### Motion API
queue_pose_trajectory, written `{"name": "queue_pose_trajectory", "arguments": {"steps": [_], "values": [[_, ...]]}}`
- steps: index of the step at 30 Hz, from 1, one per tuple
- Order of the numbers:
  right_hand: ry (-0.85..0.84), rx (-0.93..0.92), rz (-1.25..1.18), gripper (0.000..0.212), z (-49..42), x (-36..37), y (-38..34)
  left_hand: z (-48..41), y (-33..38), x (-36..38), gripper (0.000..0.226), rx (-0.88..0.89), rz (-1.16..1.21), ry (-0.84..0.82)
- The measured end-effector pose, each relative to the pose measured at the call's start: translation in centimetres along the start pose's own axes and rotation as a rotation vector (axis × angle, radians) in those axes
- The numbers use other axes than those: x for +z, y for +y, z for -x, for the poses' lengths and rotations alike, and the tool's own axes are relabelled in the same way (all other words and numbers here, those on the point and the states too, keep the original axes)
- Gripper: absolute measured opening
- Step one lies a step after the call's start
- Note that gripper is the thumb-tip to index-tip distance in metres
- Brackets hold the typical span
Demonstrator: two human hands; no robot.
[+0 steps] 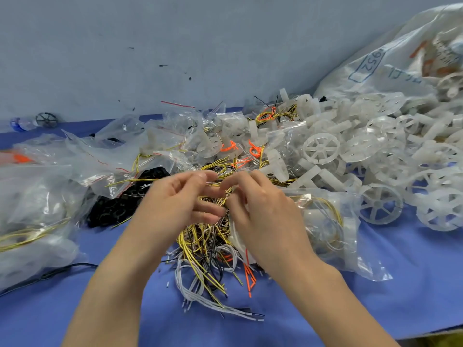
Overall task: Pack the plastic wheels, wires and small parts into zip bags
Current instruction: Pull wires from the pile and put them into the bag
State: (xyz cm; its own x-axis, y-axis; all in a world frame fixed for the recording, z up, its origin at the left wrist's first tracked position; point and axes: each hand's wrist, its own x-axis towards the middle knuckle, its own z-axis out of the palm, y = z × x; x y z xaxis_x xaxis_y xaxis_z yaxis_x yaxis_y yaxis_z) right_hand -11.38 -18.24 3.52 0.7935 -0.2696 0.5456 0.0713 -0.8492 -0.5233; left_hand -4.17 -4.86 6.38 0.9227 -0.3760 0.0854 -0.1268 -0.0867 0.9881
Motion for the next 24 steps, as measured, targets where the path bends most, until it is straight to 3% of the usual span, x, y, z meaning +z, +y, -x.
{"name": "queue_pose_trajectory", "arguments": {"steps": [3, 6, 9, 11, 14, 24], "values": [[-0.001, 0.010, -0.013, 0.020, -0.1, 0.1, 0.0, -1.2, -1.3, -2.2, 0.022, 0.061, -0.176, 0.226], [-0.016, 0.015, 0.000, 0.016, -0.1, 0.3, 0.1, -2.1, -3.6, -5.3, 0.021, 0.000, -0.498, 0.403], [-0.016, 0.027, -0.009, 0.014, -0.2, 0.3, 0.3, -2.3, -5.8, -7.3, 0.028, -0.180, -0.852, 0.359], [-0.014, 0.027, -0.010, 0.015, -0.1, 0.2, 0.3, -2.4, -6.5, -8.0, 0.031, -0.228, -0.946, 0.362], [-0.014, 0.017, -0.004, 0.017, 0.1, 0.1, 0.3, -2.5, -7.3, -8.3, 0.034, -0.228, -0.998, 0.365], [-0.043, 0.024, 0.010, 0.017, 0.1, -0.3, 0.7, -3.0, -8.3, -8.0, 0.039, -0.319, -1.071, 0.095]]}}
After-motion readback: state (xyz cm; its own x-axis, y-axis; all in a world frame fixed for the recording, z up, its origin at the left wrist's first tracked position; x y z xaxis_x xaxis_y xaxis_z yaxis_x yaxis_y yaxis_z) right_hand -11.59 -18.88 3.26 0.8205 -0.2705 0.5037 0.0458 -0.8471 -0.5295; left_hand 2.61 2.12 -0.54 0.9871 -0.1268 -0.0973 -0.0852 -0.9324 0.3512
